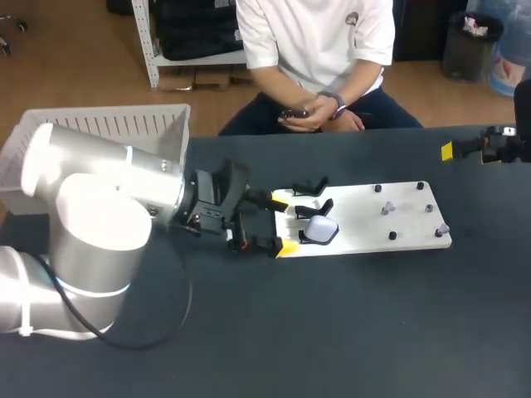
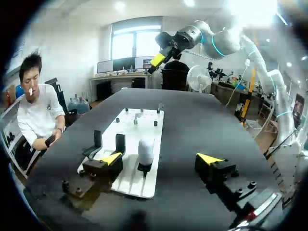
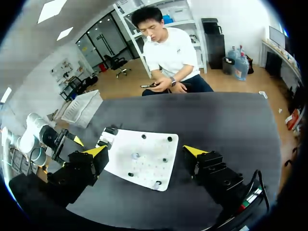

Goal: Pick up each earbud case from the left stands, insert the matching earbuds, close the lid, and place the case in the box.

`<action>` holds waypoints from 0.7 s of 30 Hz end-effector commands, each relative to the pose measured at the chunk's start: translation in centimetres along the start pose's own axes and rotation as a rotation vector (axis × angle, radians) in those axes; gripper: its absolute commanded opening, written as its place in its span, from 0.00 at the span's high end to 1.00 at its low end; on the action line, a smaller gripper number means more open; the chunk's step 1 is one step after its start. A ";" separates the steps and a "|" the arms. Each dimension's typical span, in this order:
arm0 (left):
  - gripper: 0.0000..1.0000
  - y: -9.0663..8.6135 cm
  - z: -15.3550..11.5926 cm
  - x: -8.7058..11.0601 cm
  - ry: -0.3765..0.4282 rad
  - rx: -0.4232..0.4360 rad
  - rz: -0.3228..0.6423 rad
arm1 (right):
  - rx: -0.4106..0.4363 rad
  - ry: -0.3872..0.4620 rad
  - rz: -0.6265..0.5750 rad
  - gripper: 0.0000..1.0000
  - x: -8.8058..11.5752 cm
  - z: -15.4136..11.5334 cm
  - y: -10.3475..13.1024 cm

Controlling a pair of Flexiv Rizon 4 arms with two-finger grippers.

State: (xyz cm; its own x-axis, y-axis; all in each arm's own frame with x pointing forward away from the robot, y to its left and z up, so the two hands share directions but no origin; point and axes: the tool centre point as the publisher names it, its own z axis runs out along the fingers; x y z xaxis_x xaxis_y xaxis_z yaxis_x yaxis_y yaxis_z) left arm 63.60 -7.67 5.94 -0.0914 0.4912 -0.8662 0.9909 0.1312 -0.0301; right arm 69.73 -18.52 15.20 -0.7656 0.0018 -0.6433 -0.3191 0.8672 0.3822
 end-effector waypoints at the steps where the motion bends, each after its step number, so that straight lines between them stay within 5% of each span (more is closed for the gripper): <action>1: 0.00 1.1 2.4 0.2 0.014 0.016 -0.002 | -0.001 0.001 -0.001 0.00 0.0 0.1 -0.1; 9: 0.00 1.7 4.0 0.9 0.019 0.028 -0.008 | -0.001 0.001 -0.001 0.00 0.0 0.1 -0.1; 21: 0.22 2.7 5.1 1.0 0.008 0.044 -0.031 | -0.001 0.001 -0.001 0.00 0.0 0.1 -0.1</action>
State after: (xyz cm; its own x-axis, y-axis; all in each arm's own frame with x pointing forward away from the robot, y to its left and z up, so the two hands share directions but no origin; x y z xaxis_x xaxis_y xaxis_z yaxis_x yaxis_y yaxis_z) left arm 66.12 -10.86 2.65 -0.1192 0.4895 -0.8638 0.9906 0.1170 -0.0704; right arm 69.73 -18.52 15.20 -0.7656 0.0018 -0.6433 -0.3191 0.8672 0.3822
